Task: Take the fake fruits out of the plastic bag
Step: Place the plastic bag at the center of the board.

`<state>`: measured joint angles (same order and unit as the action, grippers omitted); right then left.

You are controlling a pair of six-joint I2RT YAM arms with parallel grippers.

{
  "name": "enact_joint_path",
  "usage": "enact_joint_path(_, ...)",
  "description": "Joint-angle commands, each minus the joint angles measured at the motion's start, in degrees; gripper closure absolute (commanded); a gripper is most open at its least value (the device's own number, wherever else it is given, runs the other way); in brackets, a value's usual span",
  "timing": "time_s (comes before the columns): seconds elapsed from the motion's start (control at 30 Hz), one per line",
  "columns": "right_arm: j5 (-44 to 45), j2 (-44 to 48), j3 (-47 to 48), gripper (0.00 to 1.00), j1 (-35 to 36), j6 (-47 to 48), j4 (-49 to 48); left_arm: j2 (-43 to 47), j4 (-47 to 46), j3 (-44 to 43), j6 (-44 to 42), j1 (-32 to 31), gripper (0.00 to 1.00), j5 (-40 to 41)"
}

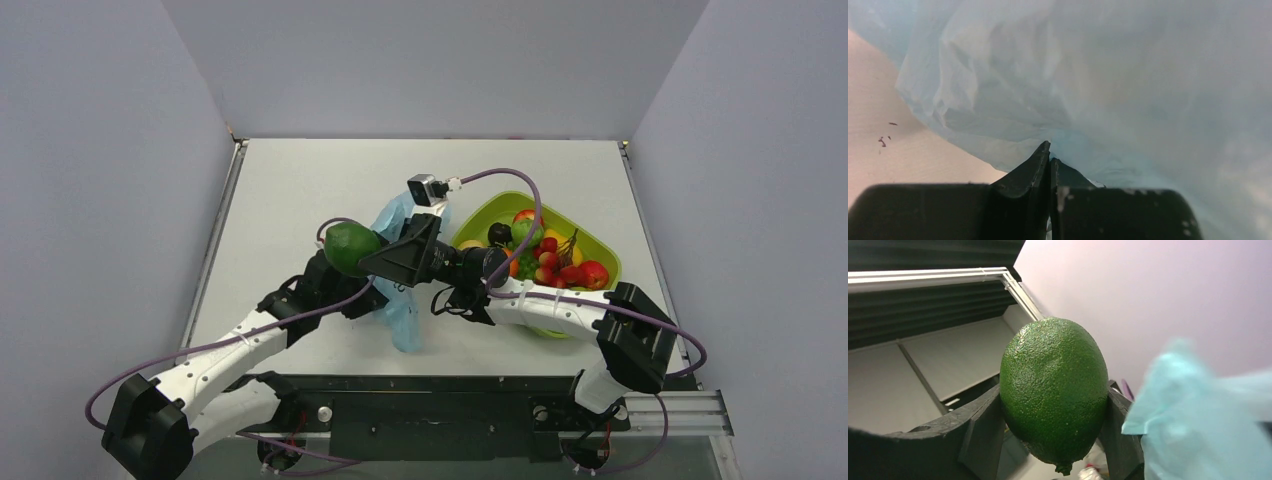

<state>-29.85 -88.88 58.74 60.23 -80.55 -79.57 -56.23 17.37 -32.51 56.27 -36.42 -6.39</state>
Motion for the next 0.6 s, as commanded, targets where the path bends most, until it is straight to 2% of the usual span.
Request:
enact_joint_path(0.0, 1.62, -1.05, -2.1, 1.0, 1.84, -10.62, -6.06, -1.99, -3.51, -7.13, -2.46, 5.25, 1.0, -1.72)
enact_joint_path(0.17, 4.77, 0.97, -10.23, 1.0, 3.97, -14.1, -2.6, -8.09, -4.99, -16.7, -4.28, 13.52, 1.0, -5.16)
enact_joint_path(0.27, 4.78, 1.56, -12.72, 1.0, 6.17, -13.68, 0.6, -11.62, -7.86, -20.55, -4.16, 14.88, 1.0, -5.75)
enact_joint_path(0.47, 3.85, 0.33, -15.43, 1.0, 7.03, -16.21, -3.43, -15.64, -10.46, -23.09, -0.24, 17.95, 1.0, -4.36)
enact_joint_path(0.57, 2.87, -3.07, -15.14, 1.0, 7.36, -17.91, -5.63, -14.57, -18.28, -21.59, 2.73, 18.99, 1.0, -8.06)
